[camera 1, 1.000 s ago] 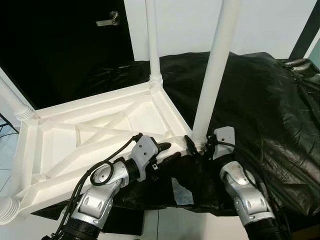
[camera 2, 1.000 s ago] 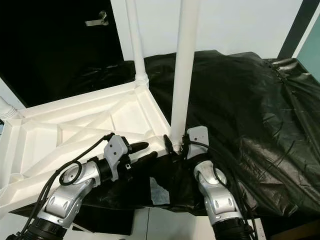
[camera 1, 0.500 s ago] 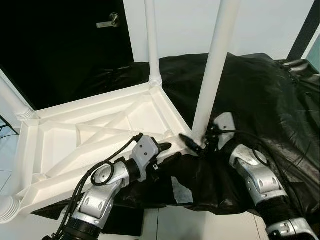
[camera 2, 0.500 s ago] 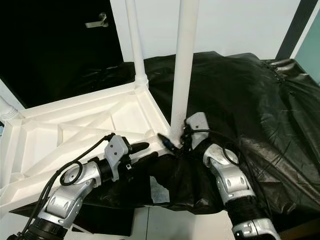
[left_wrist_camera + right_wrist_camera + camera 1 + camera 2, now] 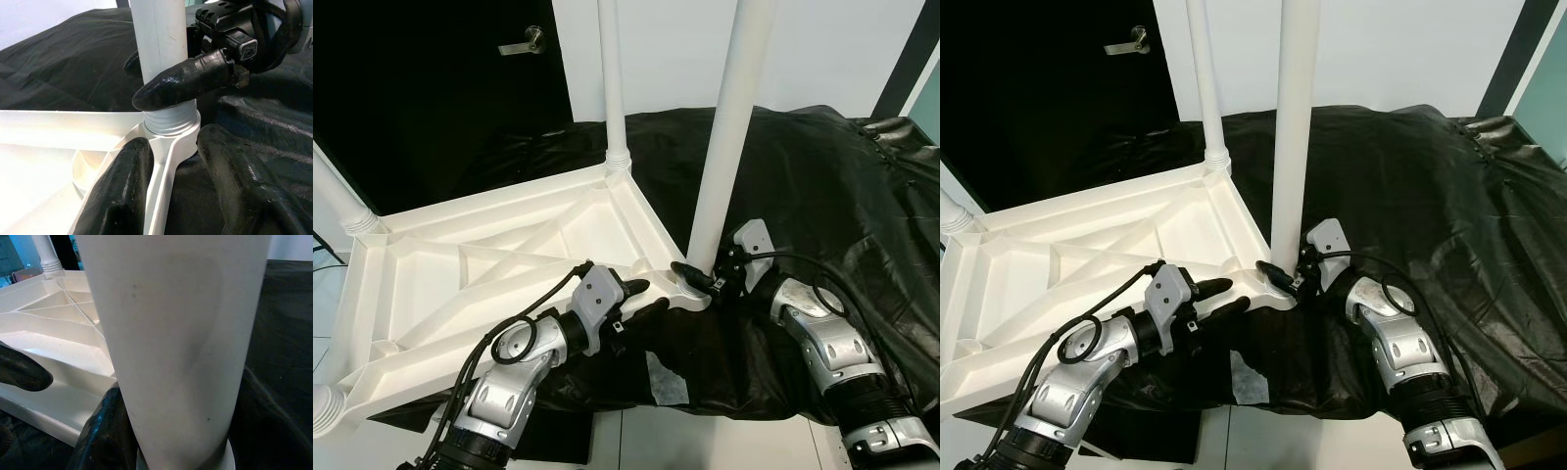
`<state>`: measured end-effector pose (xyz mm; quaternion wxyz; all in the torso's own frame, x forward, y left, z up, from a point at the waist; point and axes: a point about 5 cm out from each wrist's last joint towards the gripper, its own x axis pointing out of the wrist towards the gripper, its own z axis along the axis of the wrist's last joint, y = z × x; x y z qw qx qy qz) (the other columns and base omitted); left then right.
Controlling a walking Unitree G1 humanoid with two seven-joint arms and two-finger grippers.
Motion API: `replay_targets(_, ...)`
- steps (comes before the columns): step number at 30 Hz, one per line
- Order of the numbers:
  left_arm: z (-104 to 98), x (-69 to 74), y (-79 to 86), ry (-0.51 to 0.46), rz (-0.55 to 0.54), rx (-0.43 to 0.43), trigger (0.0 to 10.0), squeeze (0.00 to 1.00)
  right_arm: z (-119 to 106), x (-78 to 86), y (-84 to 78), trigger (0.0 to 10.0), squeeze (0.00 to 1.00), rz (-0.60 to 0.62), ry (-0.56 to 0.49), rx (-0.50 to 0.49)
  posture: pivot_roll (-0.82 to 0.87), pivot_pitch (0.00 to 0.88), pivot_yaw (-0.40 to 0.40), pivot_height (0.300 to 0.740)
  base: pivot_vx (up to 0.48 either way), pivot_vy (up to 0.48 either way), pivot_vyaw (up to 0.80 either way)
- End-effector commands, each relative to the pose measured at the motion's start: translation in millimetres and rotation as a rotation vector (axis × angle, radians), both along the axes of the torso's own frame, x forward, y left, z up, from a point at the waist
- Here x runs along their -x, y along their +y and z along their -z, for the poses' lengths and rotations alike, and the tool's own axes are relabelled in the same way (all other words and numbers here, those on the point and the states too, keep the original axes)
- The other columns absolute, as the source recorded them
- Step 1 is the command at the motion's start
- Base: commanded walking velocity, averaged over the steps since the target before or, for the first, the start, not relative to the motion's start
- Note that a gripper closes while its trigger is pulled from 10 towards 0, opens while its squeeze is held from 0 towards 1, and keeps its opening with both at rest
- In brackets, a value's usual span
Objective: Building children table
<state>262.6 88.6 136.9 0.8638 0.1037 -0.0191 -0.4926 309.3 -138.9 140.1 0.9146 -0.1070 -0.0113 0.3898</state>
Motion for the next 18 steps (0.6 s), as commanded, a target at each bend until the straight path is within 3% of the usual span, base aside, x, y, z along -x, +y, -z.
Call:
replay_targets(1,-1.7,-1.0,0.7,-0.009,-0.006,-0.004,10.0,0.0,14.1,5.3,5.0,0.0,0.0,-0.008,0.06,0.009,-0.06,0.0,0.049,0.74,0.0,0.0,0.0)
replay_targets(3,-1.7,-1.0,0.7,-0.009,-0.006,-0.004,10.0,0.0,14.1,5.3,5.0,0.0,0.0,-0.008,0.06,0.009,-0.06,0.0,0.049,0.74,0.0,0.0,0.0)
replay_targets(4,-1.5,-0.7,1.0,-0.008,-0.003,-0.007,10.0,0.0,17.0,6.2,6.3,10.0,0.0,0.032,0.069,0.003,-0.07,0.0,0.054,0.74,0.0,0.0,0.0)
replay_targets(8,-1.1,-0.2,1.3,-0.006,0.0,-0.009,10.0,0.0,20.5,7.6,7.9,10.0,0.0,0.085,0.077,-0.006,-0.07,0.0,0.054,0.74,0.0,0.0,0.0)
replay_targets(9,-0.3,0.6,1.6,-0.003,0.004,-0.013,10.0,0.0,24.9,7.1,8.7,10.0,0.0,0.199,0.081,-0.024,-0.07,0.0,0.055,0.74,0.0,0.0,0.0)
replay_targets(12,0.5,1.4,1.7,0.0,0.009,-0.016,10.0,0.0,28.1,6.8,9.6,10.0,0.0,0.3,0.082,-0.038,-0.07,0.0,0.056,0.74,0.0,0.0,0.0)
replay_targets(13,1.1,2.1,1.6,0.001,0.013,-0.02,10.0,0.0,31.6,6.3,9.8,10.0,0.0,0.426,0.105,-0.076,-0.07,0.0,0.053,0.74,0.0,0.0,0.0)
replay_targets(14,1.1,2.1,1.6,0.001,0.013,-0.02,10.0,0.0,31.6,6.3,9.8,10.0,0.0,0.426,0.105,-0.076,-0.07,0.0,0.053,0.74,0.0,0.0,0.0)
replay_targets(15,1.5,2.5,1.7,0.002,0.016,-0.023,10.0,0.0,33.8,6.7,10.5,10.0,0.0,0.538,0.108,-0.097,-0.06,0.0,0.05,0.74,0.0,0.0,0.0)
replay_targets(18,1.8,3.0,1.9,0.003,0.018,-0.025,10.0,0.0,37.4,8.2,11.3,10.0,0.0,0.64,0.127,-0.114,-0.06,0.0,0.047,0.74,0.0,0.0,0.0)
